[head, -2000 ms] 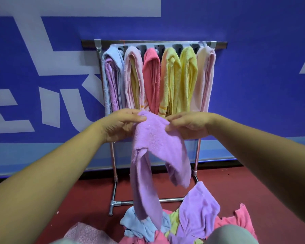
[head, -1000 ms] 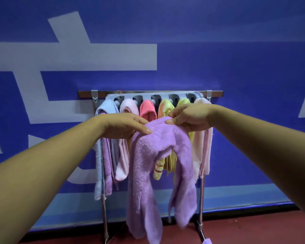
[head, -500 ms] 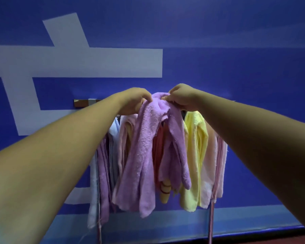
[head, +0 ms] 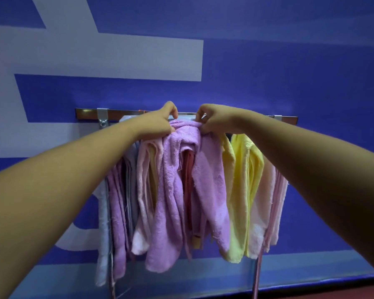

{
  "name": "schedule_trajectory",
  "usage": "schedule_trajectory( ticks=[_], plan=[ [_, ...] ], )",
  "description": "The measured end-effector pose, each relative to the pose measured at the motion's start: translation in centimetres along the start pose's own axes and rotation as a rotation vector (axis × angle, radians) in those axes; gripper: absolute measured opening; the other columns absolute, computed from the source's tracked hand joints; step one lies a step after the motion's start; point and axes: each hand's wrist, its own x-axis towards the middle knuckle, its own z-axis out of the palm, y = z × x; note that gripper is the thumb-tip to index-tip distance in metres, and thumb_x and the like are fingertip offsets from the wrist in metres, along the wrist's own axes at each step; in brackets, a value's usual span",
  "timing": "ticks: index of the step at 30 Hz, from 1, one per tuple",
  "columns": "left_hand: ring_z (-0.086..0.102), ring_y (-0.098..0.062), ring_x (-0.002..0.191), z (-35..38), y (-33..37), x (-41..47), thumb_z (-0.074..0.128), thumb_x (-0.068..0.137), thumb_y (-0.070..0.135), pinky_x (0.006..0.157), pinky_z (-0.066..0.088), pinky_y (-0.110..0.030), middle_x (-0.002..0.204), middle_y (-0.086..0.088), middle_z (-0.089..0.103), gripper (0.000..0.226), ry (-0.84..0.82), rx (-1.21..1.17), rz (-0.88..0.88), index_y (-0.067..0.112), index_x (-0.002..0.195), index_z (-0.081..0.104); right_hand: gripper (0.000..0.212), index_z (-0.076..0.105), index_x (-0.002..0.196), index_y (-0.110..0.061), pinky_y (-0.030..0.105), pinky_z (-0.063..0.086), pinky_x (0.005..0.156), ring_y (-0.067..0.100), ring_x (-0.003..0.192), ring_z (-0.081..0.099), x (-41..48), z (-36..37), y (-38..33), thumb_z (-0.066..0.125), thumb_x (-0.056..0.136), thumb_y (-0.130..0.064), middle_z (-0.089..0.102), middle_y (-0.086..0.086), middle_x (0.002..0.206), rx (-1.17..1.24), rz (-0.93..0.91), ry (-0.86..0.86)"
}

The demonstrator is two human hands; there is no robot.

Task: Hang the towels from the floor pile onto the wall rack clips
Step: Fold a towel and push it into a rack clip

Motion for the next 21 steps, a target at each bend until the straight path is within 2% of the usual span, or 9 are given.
schedule_trajectory(
  ticks=[2, 3, 6, 10, 12, 15, 18, 19, 21],
  plan=[
    [0.049, -0.026, 0.075, 0.2, 0.3, -0.2, 0.055, 0.089, 0.021, 0.075, 0.034, -0.037, 0.080, -0.006, 0.059, 0.028, 0.009, 0.112, 0.000, 0.022, 0.110, 0.037, 0.032, 0.051, 0.114, -0.013, 0.034, 0.042, 0.059, 0.027, 0.089, 0.057, 0.1, 0.8, -0.3, 0.064, 0.085, -0.012, 0.059, 0.005, 0.101, -0.232, -0.069, 0.081],
    [0.050, -0.026, 0.078, 0.4, 0.4, -0.3, 0.055, 0.090, 0.021, 0.081, 0.034, -0.038, 0.077, -0.001, 0.057, 0.026, 0.024, 0.182, 0.006, 0.020, 0.108, 0.037, 0.030, 0.051, 0.112, -0.012, 0.035, 0.038, 0.061, 0.030, 0.090, 0.056, 0.1, 1.4, -0.3, 0.064, 0.085, -0.013, 0.058, 0.006, 0.099, -0.281, -0.123, 0.159],
    [0.051, -0.027, 0.087, 1.5, 1.0, -0.9, 0.054, 0.091, 0.026, 0.098, 0.031, -0.043, 0.082, 0.001, 0.057, 0.023, 0.126, 0.336, 0.028, 0.019, 0.104, 0.036, 0.012, 0.059, 0.094, -0.011, 0.036, 0.036, 0.064, 0.030, 0.087, 0.053, -0.8, 3.1, 0.3, 0.059, 0.082, -0.008, 0.058, 0.008, 0.094, -0.289, -0.213, 0.377],
    [0.049, -0.031, 0.101, 2.4, 1.2, -1.9, 0.063, 0.085, 0.023, 0.090, 0.036, -0.041, 0.101, -0.006, 0.055, 0.019, 0.413, 0.428, 0.142, 0.017, 0.101, 0.053, 0.013, 0.058, 0.073, -0.016, 0.034, 0.030, 0.059, 0.027, 0.077, 0.053, -2.4, 4.2, 0.5, 0.054, 0.078, -0.005, 0.052, 0.000, 0.076, -0.317, -0.249, 0.428],
    [0.053, -0.032, 0.097, 2.9, 1.7, -2.6, 0.058, 0.084, 0.011, 0.085, 0.044, -0.043, 0.098, -0.008, 0.058, 0.009, 0.391, 0.296, 0.209, 0.016, 0.091, 0.055, 0.017, 0.052, 0.068, -0.016, 0.035, 0.033, 0.062, 0.030, 0.078, 0.052, -3.0, 4.5, 0.3, 0.051, 0.079, -0.004, 0.048, 0.002, 0.075, -0.344, -0.288, 0.415],
    [0.058, -0.034, 0.099, 3.9, 2.5, -3.5, 0.048, 0.085, 0.006, 0.084, 0.048, -0.046, 0.103, -0.012, 0.064, 0.015, 0.344, 0.222, 0.180, 0.014, 0.096, 0.055, 0.010, 0.054, 0.073, -0.010, 0.034, 0.032, 0.062, 0.028, 0.074, 0.049, -3.6, 5.6, 0.6, 0.050, 0.082, -0.008, 0.053, 0.006, 0.074, -0.168, -0.151, 0.339],
    [0.057, -0.037, 0.102, 4.7, 2.6, -4.1, 0.046, 0.089, 0.008, 0.080, 0.040, -0.038, 0.111, -0.017, 0.062, 0.027, 0.298, 0.221, 0.116, 0.010, 0.115, 0.051, 0.015, 0.062, 0.092, -0.013, 0.039, 0.050, 0.070, 0.023, 0.079, 0.060, -4.3, 7.1, 1.5, 0.053, 0.080, -0.013, 0.065, 0.005, 0.083, 0.196, -0.071, 0.212],
    [0.056, -0.036, 0.099, 5.0, 2.8, -4.5, 0.045, 0.090, 0.007, 0.075, 0.035, -0.034, 0.110, -0.018, 0.059, 0.031, 0.259, 0.143, 0.098, 0.011, 0.120, 0.047, 0.017, 0.062, 0.096, -0.013, 0.036, 0.051, 0.071, 0.019, 0.079, 0.061, -4.6, 7.9, 1.9, 0.054, 0.081, -0.012, 0.067, 0.003, 0.085, 0.313, -0.056, 0.163],
    [0.052, -0.029, 0.085, 5.8, 3.5, -5.2, 0.046, 0.091, 0.007, 0.067, 0.028, -0.030, 0.105, -0.013, 0.054, 0.037, 0.197, -0.069, 0.055, 0.015, 0.127, 0.041, 0.018, 0.059, 0.102, -0.015, 0.021, 0.047, 0.069, 0.010, 0.079, 0.058, -5.3, 9.3, 2.5, 0.057, 0.086, -0.007, 0.064, -0.003, 0.089, 0.349, -0.062, 0.118]
  ],
)
